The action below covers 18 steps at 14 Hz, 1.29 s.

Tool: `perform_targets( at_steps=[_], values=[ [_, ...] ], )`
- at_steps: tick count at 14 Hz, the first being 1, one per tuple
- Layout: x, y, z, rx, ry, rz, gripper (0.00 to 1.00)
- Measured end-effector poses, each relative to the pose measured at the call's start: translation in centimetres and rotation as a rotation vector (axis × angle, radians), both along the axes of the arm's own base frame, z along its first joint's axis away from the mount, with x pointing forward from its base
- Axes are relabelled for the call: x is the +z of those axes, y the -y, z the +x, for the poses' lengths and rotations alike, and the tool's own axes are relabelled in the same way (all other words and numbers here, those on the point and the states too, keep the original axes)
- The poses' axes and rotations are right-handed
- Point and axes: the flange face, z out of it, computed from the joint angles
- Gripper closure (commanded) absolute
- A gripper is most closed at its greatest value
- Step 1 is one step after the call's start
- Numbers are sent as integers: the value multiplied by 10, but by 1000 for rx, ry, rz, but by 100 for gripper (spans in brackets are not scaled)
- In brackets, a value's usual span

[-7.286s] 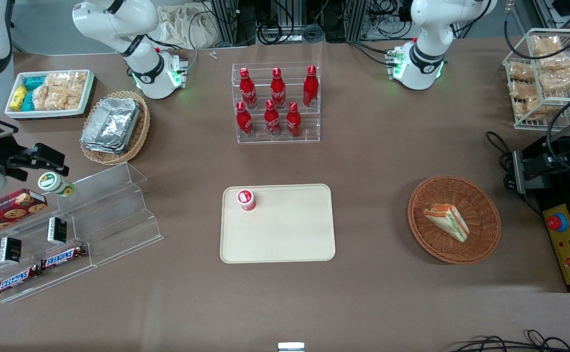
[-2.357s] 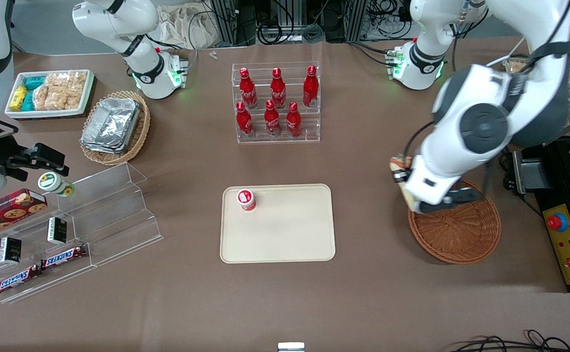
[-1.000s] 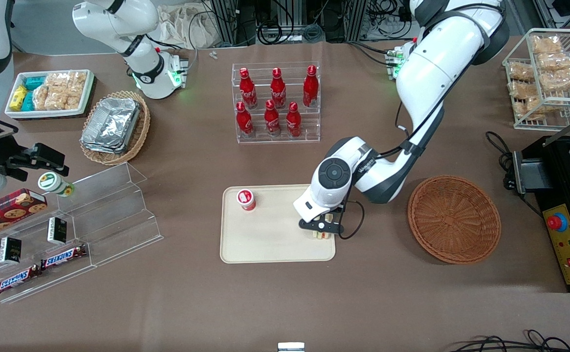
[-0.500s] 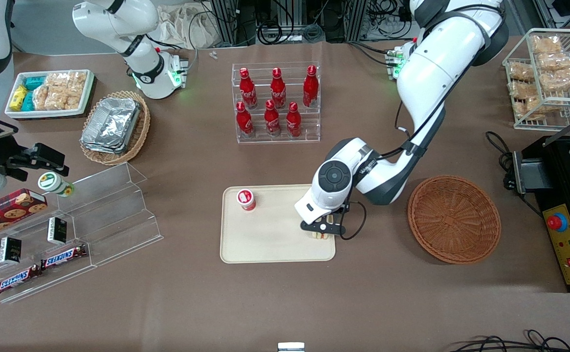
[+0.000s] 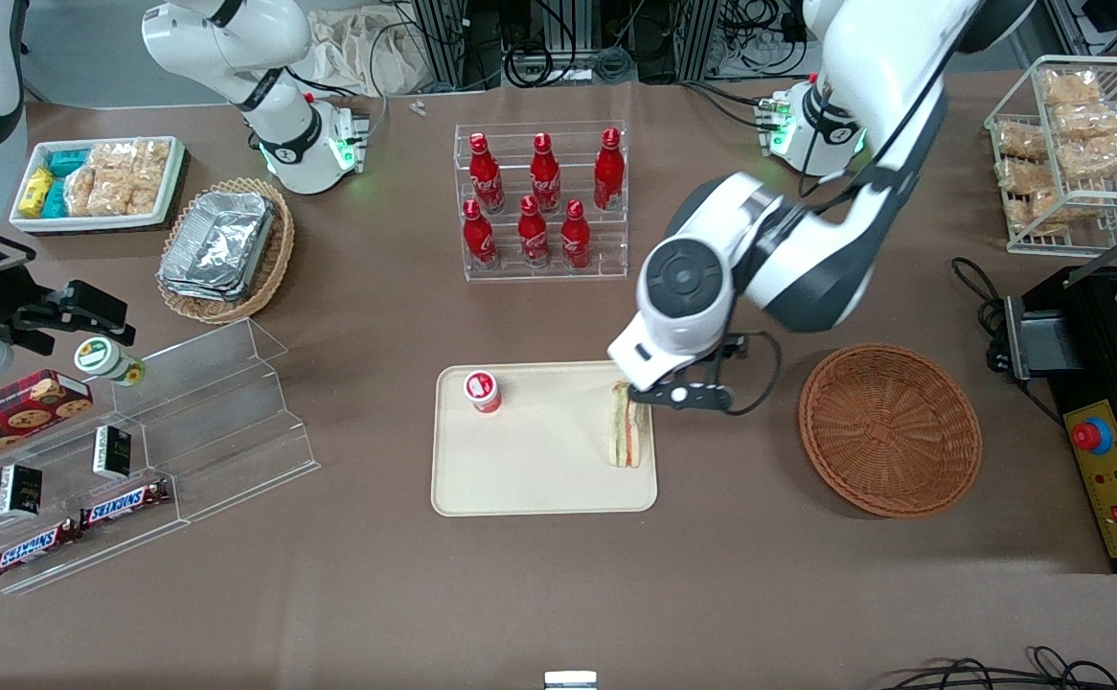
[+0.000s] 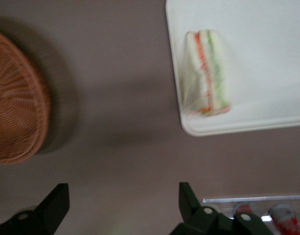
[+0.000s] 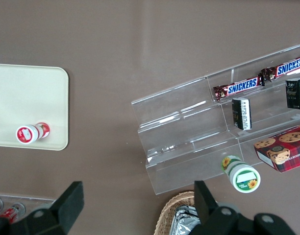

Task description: Place sandwich from basket to tray

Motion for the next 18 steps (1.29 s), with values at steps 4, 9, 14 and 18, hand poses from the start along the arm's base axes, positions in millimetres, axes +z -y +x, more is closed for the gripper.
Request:
perform_targets(
  at_steps=[4,9,14,18],
  values=[
    [62,-119,25,-33,-79,-69,1],
    [134,-247,32,-3,-14,-81,1],
    [175,-322,32,103,48,-66,1],
    [172,-320,32,102,44,-65,1]
  ],
)
